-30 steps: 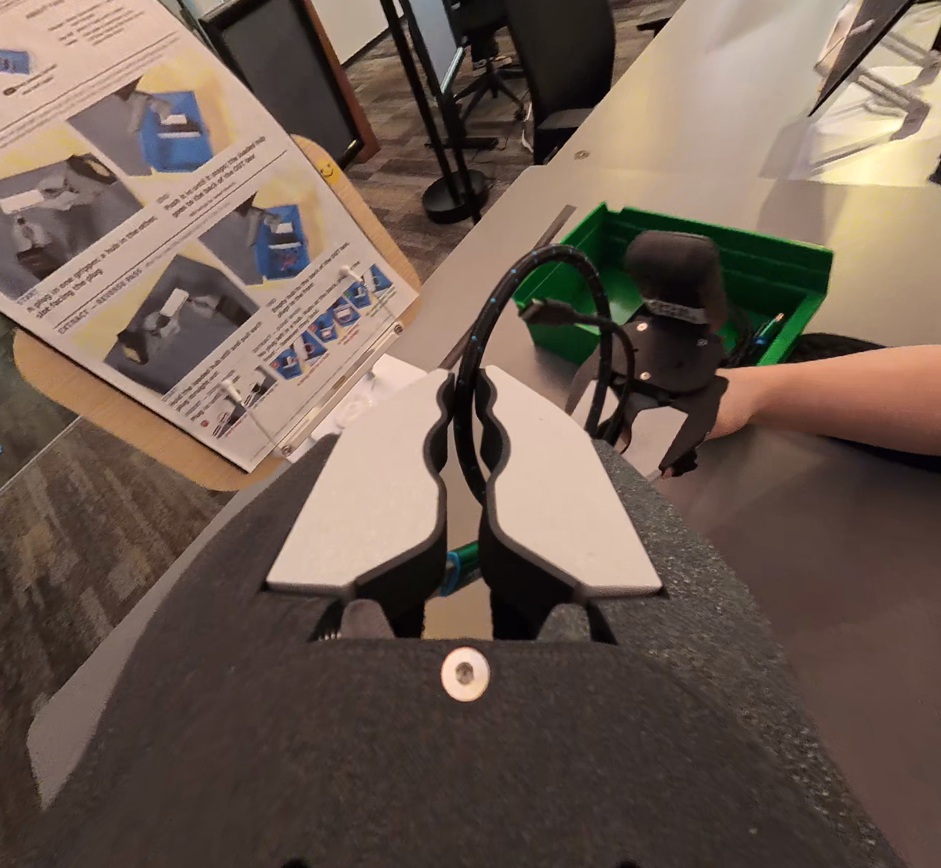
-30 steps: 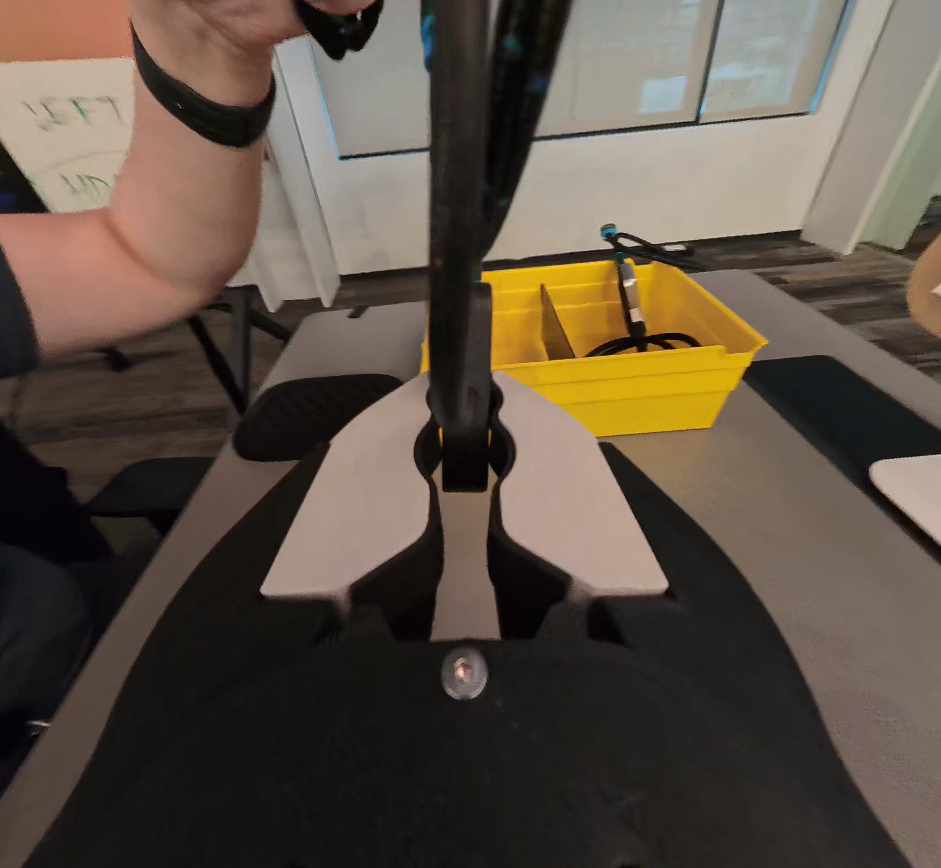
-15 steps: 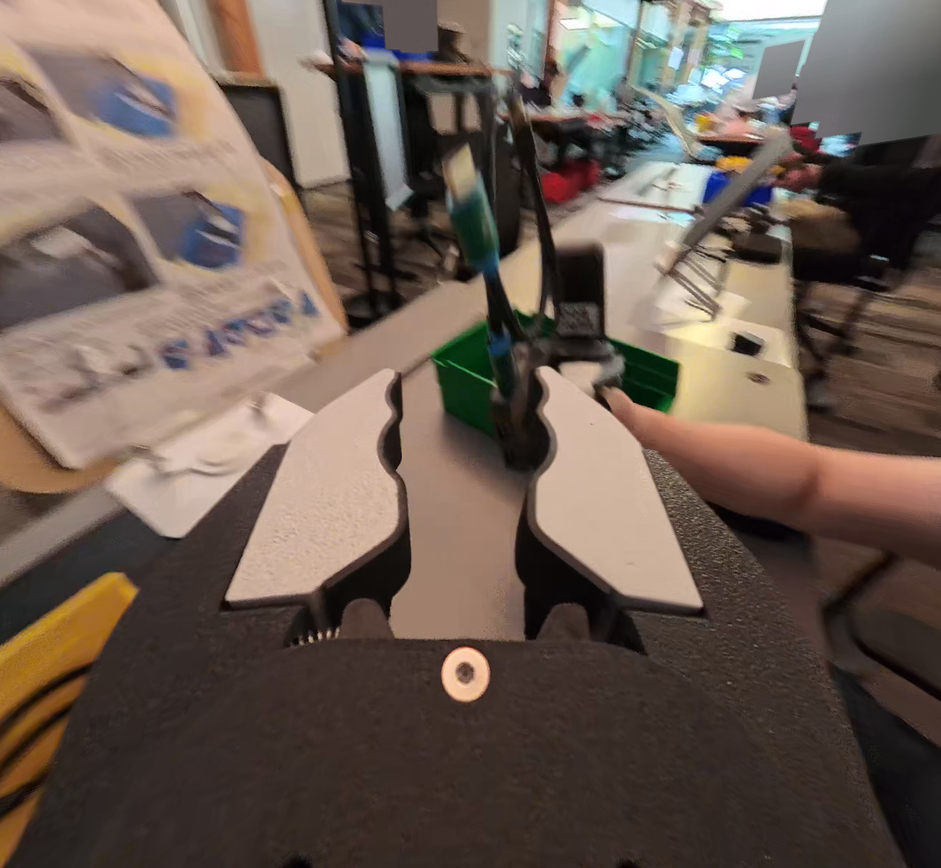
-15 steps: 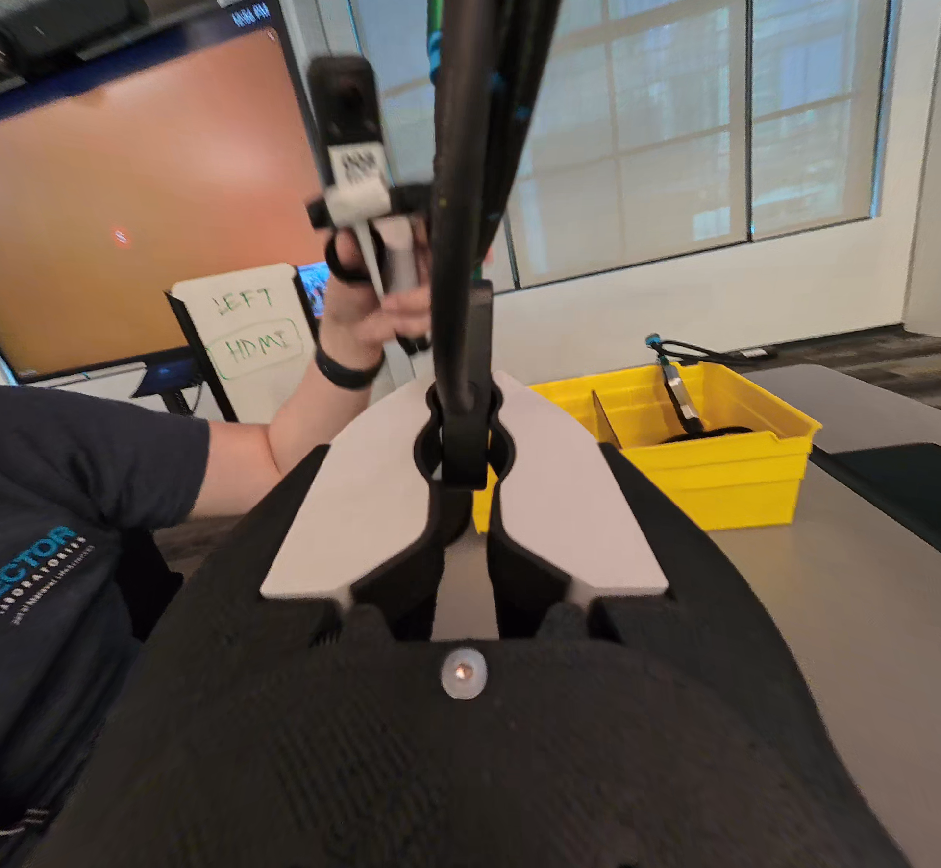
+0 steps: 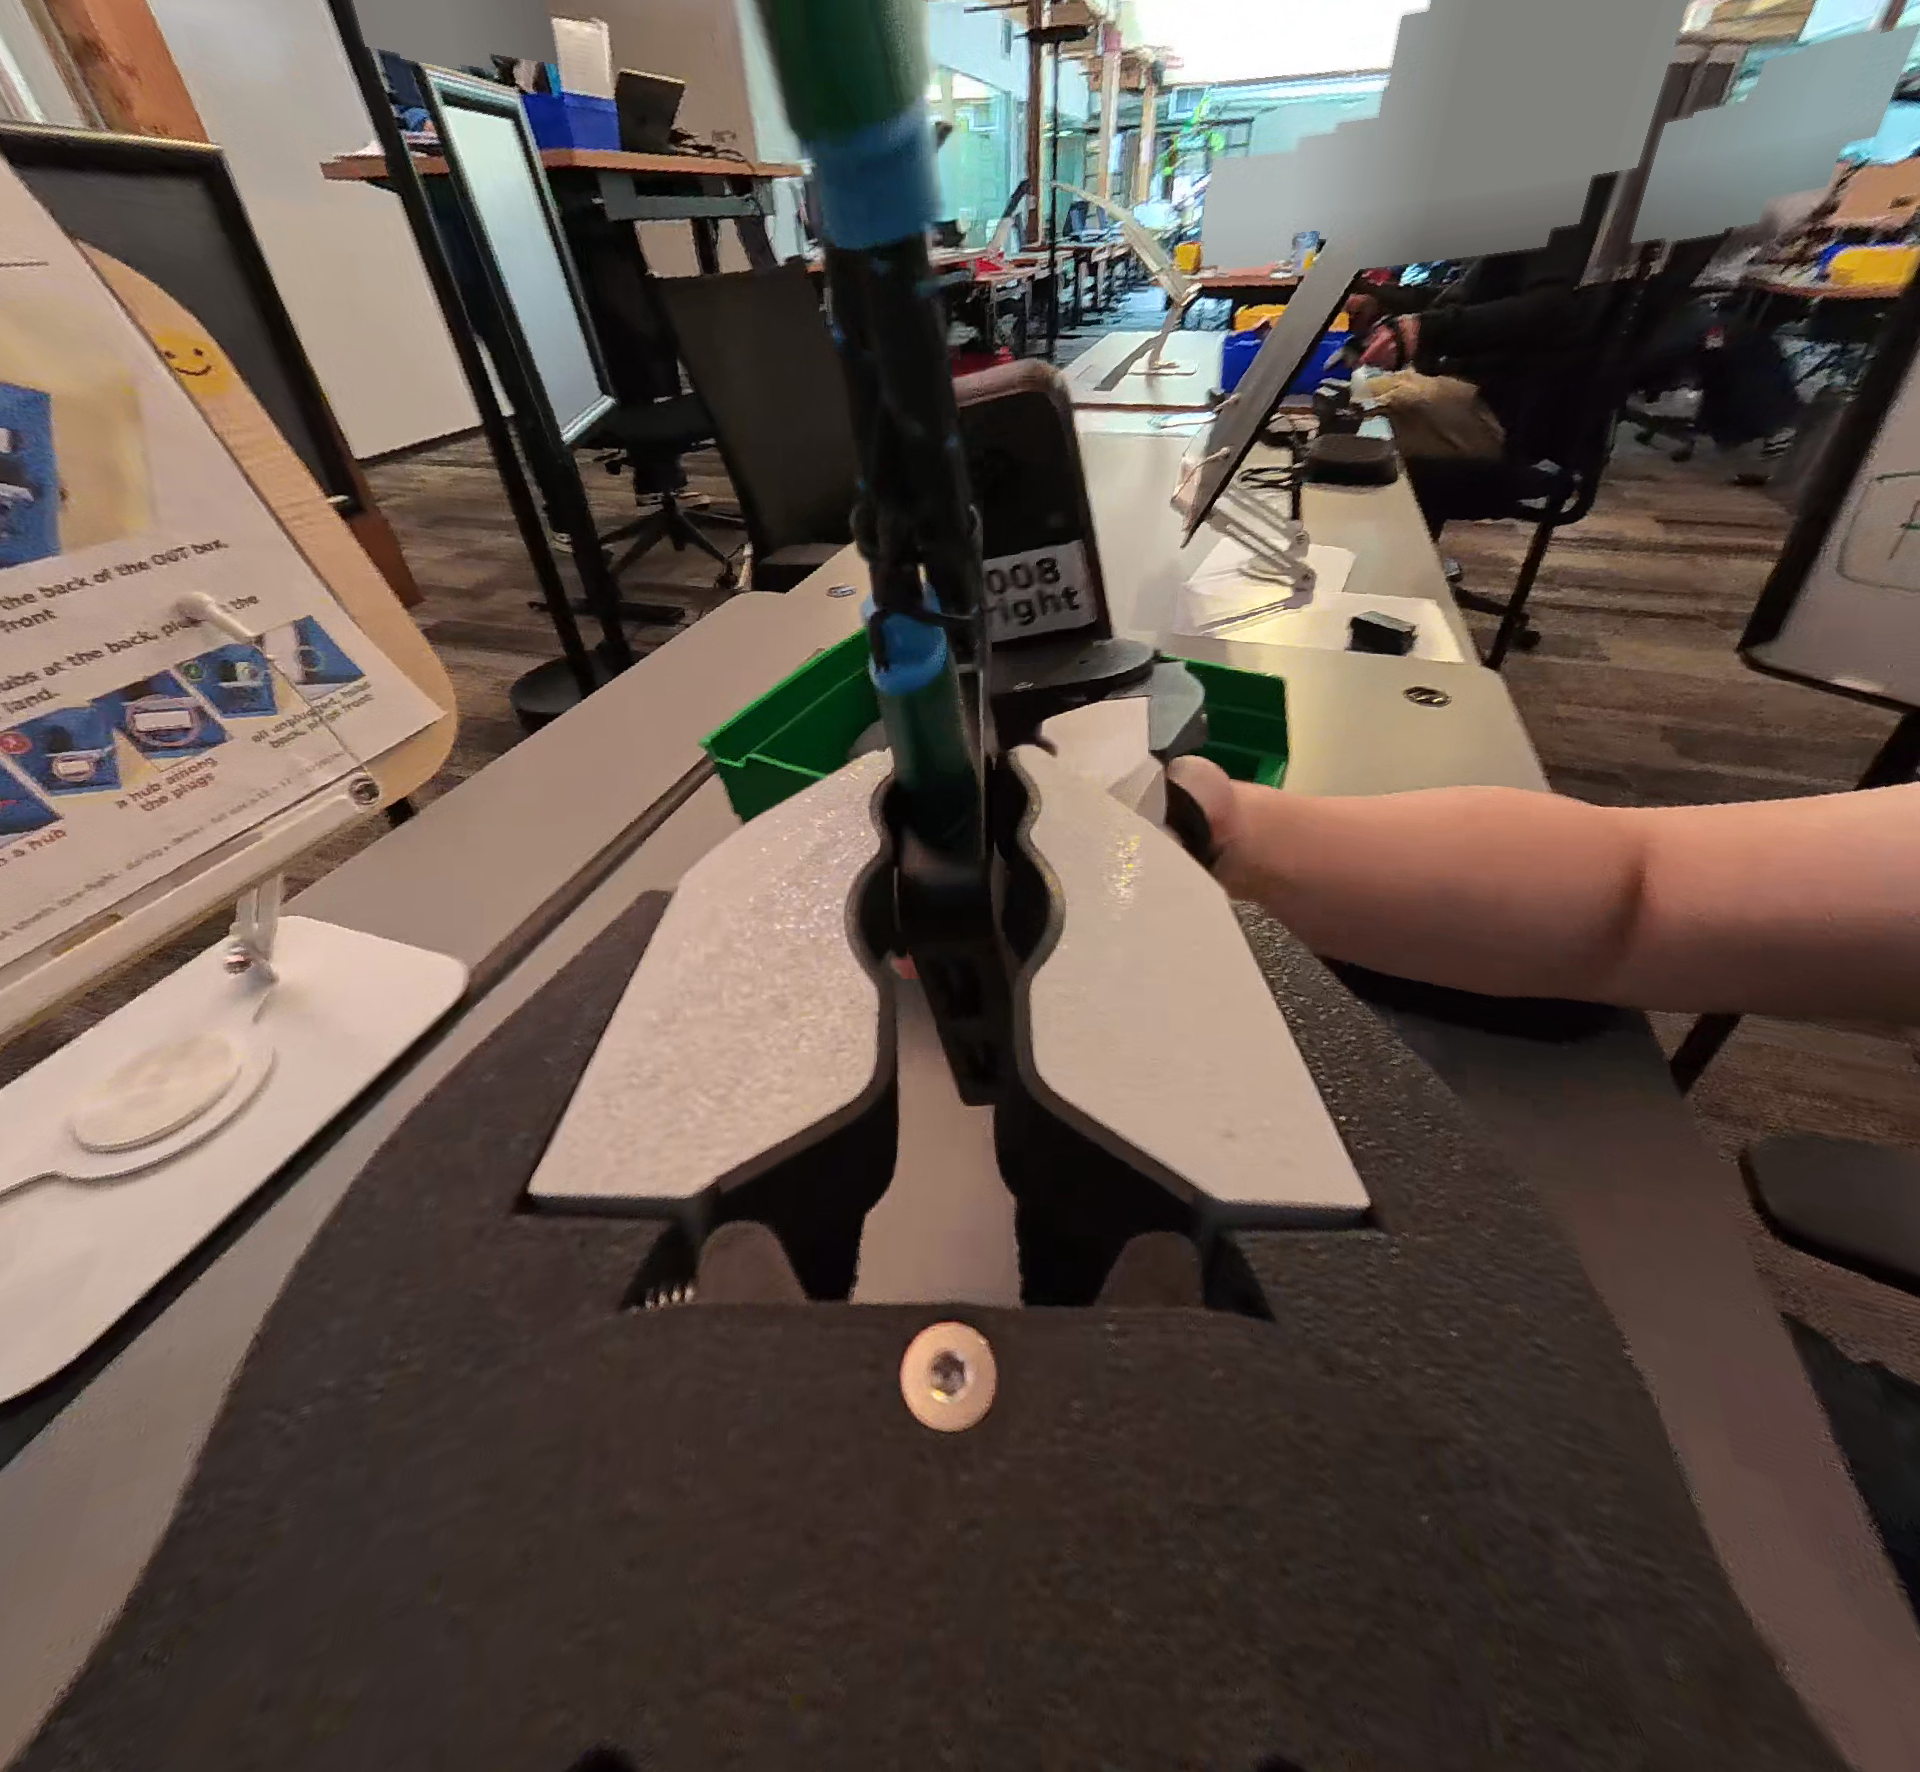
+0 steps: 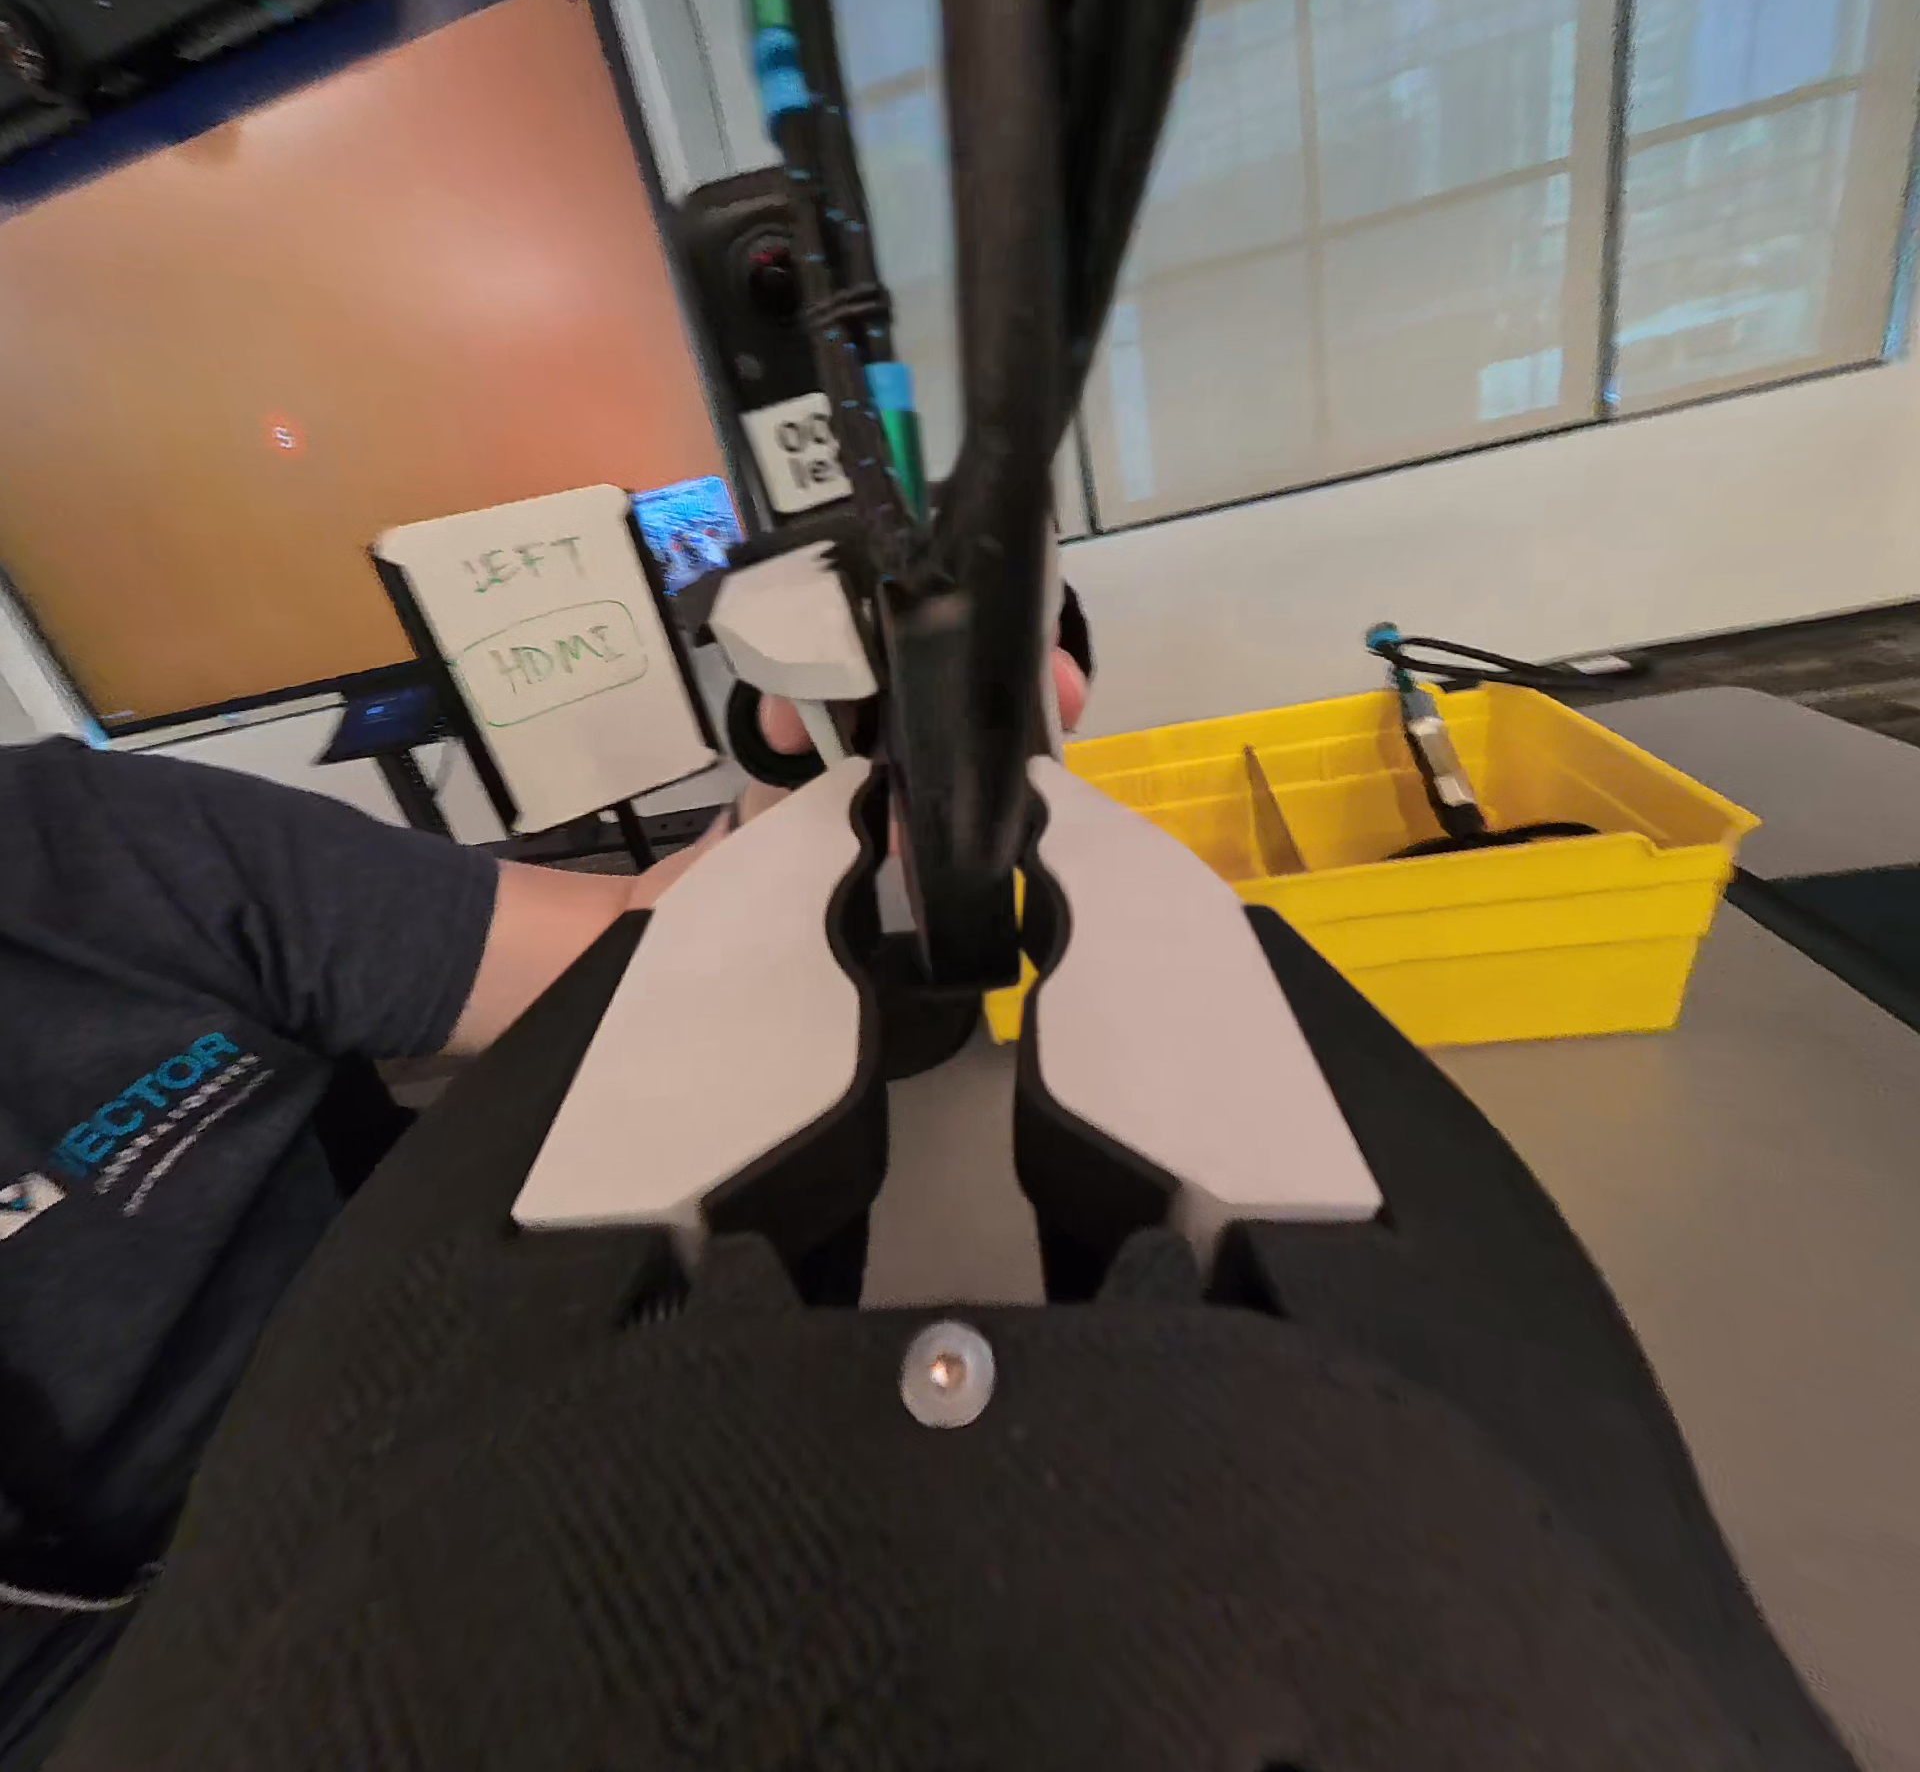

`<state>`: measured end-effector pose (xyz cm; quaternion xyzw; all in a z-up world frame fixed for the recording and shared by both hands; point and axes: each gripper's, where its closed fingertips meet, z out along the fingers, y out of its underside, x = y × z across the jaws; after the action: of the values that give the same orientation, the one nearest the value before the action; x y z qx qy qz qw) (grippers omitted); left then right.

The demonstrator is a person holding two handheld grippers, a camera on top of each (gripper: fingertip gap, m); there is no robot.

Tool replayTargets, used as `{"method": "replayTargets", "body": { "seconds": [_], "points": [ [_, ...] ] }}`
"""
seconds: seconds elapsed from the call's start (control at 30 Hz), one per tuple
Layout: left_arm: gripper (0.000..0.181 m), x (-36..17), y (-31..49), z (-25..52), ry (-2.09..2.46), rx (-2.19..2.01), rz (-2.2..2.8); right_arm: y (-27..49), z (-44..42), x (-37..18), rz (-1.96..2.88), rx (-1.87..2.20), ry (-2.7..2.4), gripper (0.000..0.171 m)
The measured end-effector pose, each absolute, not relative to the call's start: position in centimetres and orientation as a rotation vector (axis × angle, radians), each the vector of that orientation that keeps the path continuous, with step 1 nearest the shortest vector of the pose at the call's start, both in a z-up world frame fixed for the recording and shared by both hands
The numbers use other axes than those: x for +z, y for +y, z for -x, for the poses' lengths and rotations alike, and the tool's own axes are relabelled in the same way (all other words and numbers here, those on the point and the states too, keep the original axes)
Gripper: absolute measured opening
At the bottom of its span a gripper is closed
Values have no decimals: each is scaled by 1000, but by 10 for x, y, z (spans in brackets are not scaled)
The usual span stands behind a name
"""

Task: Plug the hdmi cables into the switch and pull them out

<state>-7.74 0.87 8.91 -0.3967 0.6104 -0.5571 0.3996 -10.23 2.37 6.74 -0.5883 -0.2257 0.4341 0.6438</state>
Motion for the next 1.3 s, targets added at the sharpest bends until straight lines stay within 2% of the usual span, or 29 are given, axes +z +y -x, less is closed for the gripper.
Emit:
{"method": "replayTargets", "body": {
  "seconds": [0.2,0.3,0.37,0.43,0.53,0.67,0.8,0.87,0.93,0.97,1.0,1.17,1.3],
  "points": [
    [14,98,38,90,1456,-1209,1007,46,67,62,1552,521,-389,46],
    [14,105,49,99,1400,-1145,1006,46,48,66,1602,271,-385,46],
    [14,107,56,101,1370,-1102,1014,41,49,67,1648,226,-413,43],
    [14,104,64,101,1359,-1034,1024,33,54,74,1660,192,-439,29],
    [14,95,73,98,1355,-831,1000,18,75,98,1544,189,-492,29],
    [14,77,65,85,1402,-581,933,14,91,115,1462,290,-409,63],
    [14,62,57,75,1435,-469,907,20,85,113,1465,308,-300,68],
    [14,56,54,72,1449,-402,874,27,79,105,1494,295,-250,65],
    [14,53,49,69,1464,-342,831,34,79,90,1558,326,-244,53],
    [14,51,47,68,1470,-309,812,36,81,85,1576,365,-253,24],
    [14,50,46,68,1470,-273,798,34,87,85,1561,441,-286,13],
    [15,54,45,68,1427,-273,767,32,82,87,1517,580,-266,12],
    [24,57,57,72,1377,-188,772,26,82,98,1464,585,-293,12]
  ]
}}
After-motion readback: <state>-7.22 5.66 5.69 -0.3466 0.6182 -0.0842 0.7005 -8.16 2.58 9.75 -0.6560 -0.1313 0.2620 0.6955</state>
